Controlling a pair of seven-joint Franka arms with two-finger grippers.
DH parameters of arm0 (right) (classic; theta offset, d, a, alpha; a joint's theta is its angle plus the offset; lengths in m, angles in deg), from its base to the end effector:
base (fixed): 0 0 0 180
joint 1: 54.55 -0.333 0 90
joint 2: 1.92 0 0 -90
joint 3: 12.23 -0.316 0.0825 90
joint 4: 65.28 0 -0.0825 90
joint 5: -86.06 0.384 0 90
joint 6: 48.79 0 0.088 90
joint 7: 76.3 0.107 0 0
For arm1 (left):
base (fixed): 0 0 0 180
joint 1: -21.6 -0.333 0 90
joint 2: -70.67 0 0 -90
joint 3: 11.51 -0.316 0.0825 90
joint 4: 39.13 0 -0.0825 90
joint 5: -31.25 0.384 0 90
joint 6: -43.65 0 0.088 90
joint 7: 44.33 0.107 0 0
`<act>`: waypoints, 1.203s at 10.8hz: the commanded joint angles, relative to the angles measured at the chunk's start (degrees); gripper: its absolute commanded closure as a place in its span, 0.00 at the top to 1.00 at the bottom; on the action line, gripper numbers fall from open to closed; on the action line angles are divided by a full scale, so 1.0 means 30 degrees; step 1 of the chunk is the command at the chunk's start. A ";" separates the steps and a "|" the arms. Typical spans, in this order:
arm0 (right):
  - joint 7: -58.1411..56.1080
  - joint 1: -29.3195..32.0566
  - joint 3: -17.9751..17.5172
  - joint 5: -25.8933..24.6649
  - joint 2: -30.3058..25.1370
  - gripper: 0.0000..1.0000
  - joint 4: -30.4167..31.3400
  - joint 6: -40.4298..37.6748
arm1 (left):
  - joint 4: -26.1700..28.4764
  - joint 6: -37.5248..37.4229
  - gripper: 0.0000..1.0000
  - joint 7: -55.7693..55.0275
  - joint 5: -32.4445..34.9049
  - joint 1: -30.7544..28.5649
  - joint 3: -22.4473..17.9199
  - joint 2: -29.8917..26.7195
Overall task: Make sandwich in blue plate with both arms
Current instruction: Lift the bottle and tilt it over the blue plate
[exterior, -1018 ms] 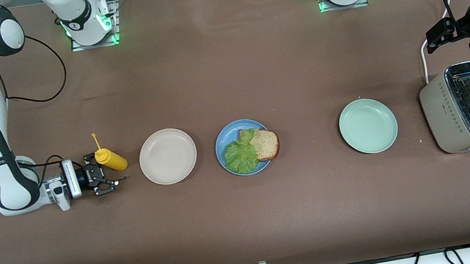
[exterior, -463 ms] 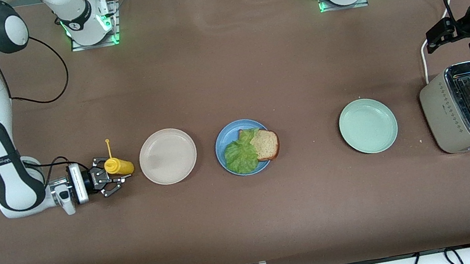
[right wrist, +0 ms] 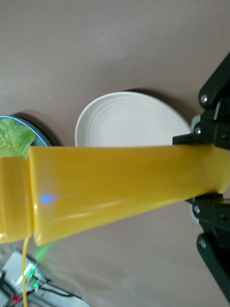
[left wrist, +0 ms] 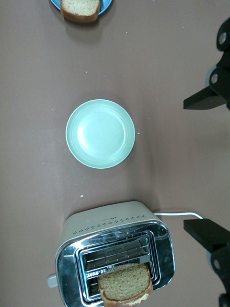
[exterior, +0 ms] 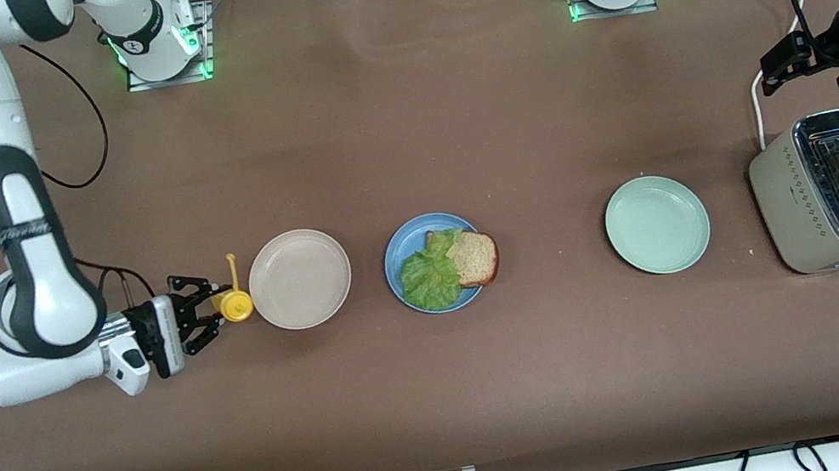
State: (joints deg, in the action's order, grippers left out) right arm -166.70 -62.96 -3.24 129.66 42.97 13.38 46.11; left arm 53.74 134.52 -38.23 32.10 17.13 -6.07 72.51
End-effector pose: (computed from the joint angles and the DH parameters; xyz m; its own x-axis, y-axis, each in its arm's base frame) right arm 0.6862 0.0825 0.2391 0.3437 0.7967 0.4971 0.8735 -0.0769 -0.4808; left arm 0.5626 -0.0072 0.5843 0.9900 -0.1234 -0.0677 -0.1240 -0.9923 -0.0046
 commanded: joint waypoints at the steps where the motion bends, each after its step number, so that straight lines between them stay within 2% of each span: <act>1: 0.4951 -0.2141 0.0371 -0.2365 -0.1572 0.00 0.0588 0.0858 | -0.0428 -0.0376 1.00 0.0134 -0.0166 -0.0093 0.0064 0.0119; 3: 0.8671 -0.3837 0.0429 -0.3392 -0.2071 0.00 0.0471 0.1178 | -0.0428 -0.0376 1.00 0.0162 -0.0166 -0.0122 0.0064 0.0119; 4: 1.0342 -0.4804 0.0400 -0.4617 -0.2218 0.00 -0.0081 0.1500 | -0.0428 -0.0376 1.00 0.0163 -0.0138 -0.0122 0.0064 0.0119; 8: 1.5973 -0.9140 0.0780 -1.0711 -0.2279 0.00 -0.1257 0.1562 | -0.0428 -0.0376 1.00 0.0163 -0.0138 -0.0122 0.0064 0.0119; 11: 1.7735 -1.0755 0.0606 -1.4810 -0.2249 0.00 -0.1346 0.1562 | -0.0428 -0.0376 1.00 0.0163 -0.0137 -0.0122 0.0064 0.0119; 13: 1.8762 -1.1753 0.0547 -1.7830 -0.1812 0.00 -0.0968 0.2813 | -0.0428 -0.0376 1.00 0.0163 -0.0137 -0.0122 0.0064 0.0119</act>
State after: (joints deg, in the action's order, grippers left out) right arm -113.71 -95.19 -2.13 84.26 36.55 9.73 51.19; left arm 53.69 134.52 -38.23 32.10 17.11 -6.07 72.55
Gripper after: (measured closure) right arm 0.648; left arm 0.000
